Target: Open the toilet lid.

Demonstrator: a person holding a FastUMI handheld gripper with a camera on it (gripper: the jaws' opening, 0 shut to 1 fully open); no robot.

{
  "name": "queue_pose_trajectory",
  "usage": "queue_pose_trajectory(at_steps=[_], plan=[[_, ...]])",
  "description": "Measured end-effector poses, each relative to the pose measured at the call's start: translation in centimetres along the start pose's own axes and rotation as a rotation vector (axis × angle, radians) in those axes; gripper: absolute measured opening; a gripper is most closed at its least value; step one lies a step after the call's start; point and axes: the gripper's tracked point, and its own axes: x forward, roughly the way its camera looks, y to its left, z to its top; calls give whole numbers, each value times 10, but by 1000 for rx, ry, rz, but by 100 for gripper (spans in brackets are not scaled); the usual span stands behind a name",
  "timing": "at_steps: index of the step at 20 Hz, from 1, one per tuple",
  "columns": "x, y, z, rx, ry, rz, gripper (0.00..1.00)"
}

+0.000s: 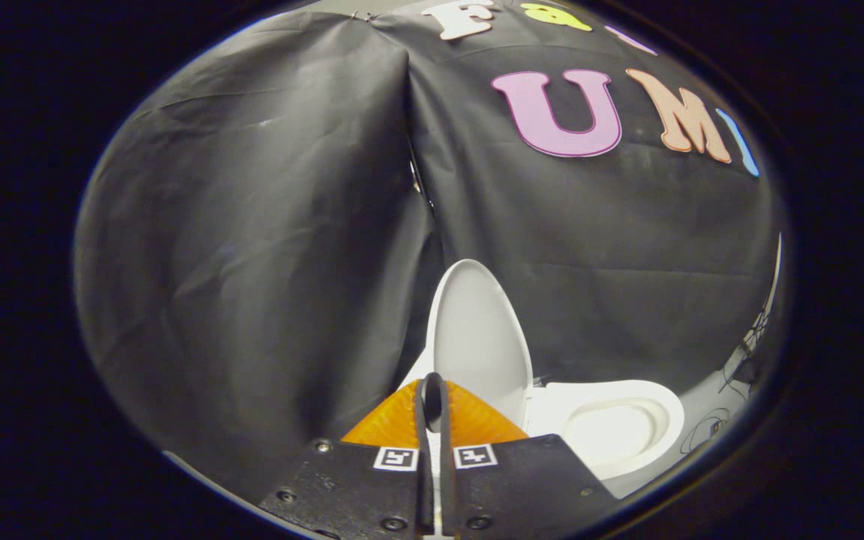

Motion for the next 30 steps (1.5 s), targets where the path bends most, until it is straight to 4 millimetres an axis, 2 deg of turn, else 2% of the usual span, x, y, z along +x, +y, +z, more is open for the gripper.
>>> queue_pose_trajectory(at_steps=[6, 9, 14, 18, 21, 23, 25, 27, 30], plan=[[-2, 5, 0, 23, -5, 41, 18], [-5, 0, 0, 31, 0, 50, 21], [-14, -12, 2, 78, 1, 109, 19], [-30, -5, -2, 135, 45, 222, 17], [-35, -12, 6, 124, 24, 220, 15], [-53, -25, 9, 119, 4, 221, 15], [-68, -47, 9, 126, -10, 223, 15], [-79, -72, 14, 134, -29, 219, 15], [-97, -122, 20, 138, -67, 169, 15]])
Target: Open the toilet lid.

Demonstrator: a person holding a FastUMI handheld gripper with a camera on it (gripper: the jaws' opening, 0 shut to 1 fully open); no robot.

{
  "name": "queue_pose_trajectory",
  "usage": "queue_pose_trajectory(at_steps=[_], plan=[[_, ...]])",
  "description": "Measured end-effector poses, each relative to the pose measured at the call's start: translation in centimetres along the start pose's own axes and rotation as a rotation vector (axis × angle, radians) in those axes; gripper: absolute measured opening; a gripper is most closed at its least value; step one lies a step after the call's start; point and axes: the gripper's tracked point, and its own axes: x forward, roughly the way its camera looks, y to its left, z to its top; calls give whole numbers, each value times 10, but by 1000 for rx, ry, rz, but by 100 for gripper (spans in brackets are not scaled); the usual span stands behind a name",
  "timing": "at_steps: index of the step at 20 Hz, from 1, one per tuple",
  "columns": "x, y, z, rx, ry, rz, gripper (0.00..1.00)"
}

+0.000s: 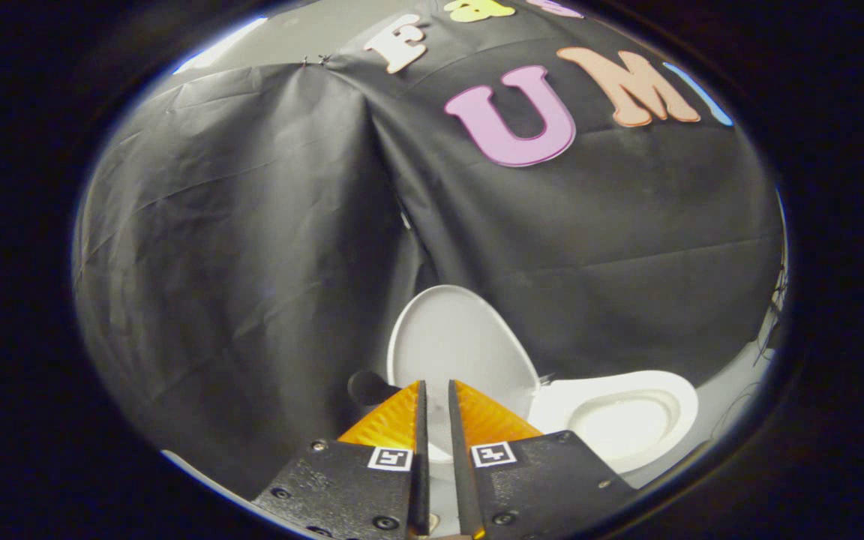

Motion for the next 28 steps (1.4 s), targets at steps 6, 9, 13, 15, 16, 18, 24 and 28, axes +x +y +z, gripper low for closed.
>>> queue_pose_trajectory(at_steps=[6, 9, 13, 15, 16, 18, 24, 28], plan=[[-54, -88, 26, -12, -136, -84, 15], [-87, -129, 40, -44, -231, -134, 14], [-130, -160, 47, -102, -313, -179, 14], [-151, -177, 41, -145, -331, -228, 14], [-161, -184, 35, -158, -326, -249, 14], [-177, -194, 19, -174, -305, -279, 14], [-212, -219, -12, -198, -303, -325, 15], [-228, -211, 13, -221, -379, -317, 17]])
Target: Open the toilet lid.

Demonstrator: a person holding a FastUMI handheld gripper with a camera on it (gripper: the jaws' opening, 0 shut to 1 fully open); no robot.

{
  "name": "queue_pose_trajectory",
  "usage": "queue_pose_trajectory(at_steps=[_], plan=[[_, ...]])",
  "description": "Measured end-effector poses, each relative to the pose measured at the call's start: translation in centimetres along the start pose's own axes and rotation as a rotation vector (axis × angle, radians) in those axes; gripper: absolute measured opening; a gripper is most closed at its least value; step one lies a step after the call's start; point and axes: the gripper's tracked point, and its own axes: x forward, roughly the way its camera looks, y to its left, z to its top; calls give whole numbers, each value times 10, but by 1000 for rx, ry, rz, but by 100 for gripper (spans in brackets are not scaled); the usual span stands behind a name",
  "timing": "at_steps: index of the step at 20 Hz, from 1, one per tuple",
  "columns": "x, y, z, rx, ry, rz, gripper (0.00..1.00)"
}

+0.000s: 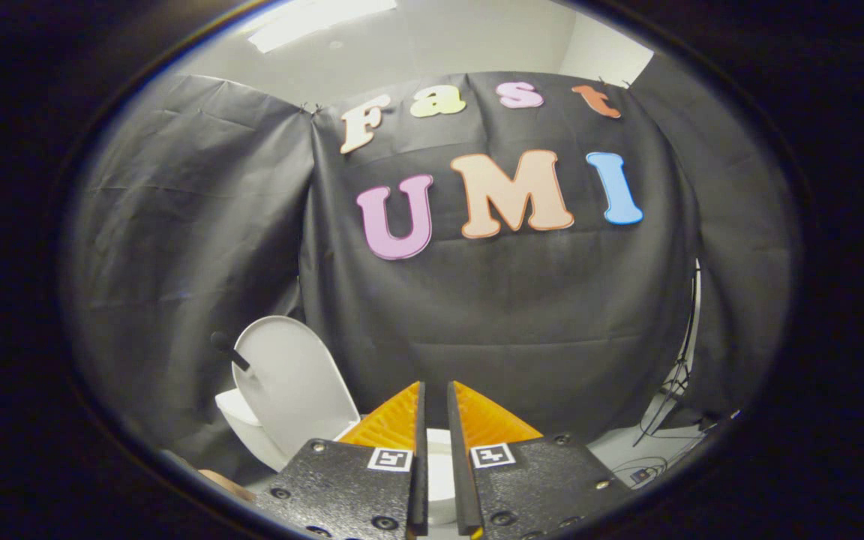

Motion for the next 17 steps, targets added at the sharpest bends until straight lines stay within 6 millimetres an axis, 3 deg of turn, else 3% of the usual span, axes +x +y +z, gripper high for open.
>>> queue_pose_trajectory(at_steps=[5, 9, 12, 17], plan=[[18, -46, 6, -6, -80, 32, 20], [33, -92, -5, -115, -133, 49, 22], [30, -119, -24, -202, -118, 91, 26], [10, -166, -71, -161, 45, 170, 26]])
